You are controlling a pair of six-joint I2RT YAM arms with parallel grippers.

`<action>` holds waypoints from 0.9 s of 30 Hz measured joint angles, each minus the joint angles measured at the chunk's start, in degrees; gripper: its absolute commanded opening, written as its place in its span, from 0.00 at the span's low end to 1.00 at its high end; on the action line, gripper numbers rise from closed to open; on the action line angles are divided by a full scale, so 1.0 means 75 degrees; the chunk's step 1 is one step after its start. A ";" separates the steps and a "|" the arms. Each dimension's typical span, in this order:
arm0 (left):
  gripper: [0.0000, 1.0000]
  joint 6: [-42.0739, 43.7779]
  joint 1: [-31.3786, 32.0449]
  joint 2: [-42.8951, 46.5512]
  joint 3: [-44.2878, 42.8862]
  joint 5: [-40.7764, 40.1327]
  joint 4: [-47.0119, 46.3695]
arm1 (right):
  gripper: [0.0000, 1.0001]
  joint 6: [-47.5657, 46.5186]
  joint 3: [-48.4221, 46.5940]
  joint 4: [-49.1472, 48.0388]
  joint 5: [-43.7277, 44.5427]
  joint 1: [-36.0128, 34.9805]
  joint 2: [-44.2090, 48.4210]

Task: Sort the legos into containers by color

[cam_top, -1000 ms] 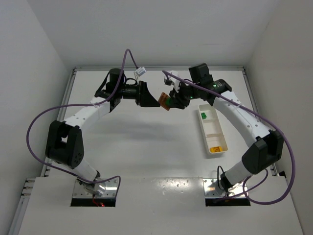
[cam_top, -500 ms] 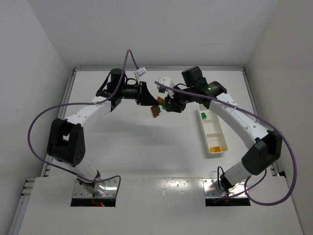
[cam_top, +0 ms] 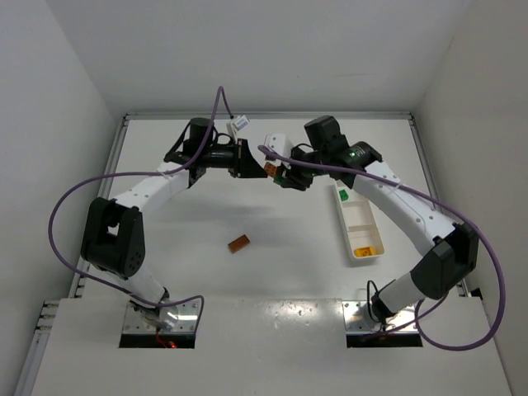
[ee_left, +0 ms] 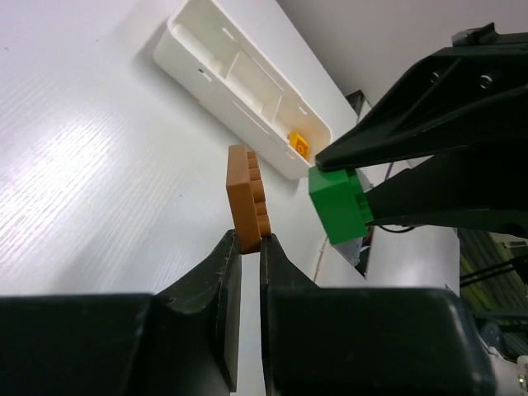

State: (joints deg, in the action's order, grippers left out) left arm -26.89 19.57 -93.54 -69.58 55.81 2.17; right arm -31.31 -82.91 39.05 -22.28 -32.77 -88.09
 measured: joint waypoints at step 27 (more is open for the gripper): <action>0.00 0.0726 -0.0906 0.1285 0.1556 -0.2136 -0.0020 | 0.00 0.3241 0.1766 -0.0175 -0.0463 0.3891 0.0108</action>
State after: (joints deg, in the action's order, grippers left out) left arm -21.45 12.78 -83.90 -57.91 39.79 2.02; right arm -7.01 -69.67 37.74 -25.76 -3.60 -87.29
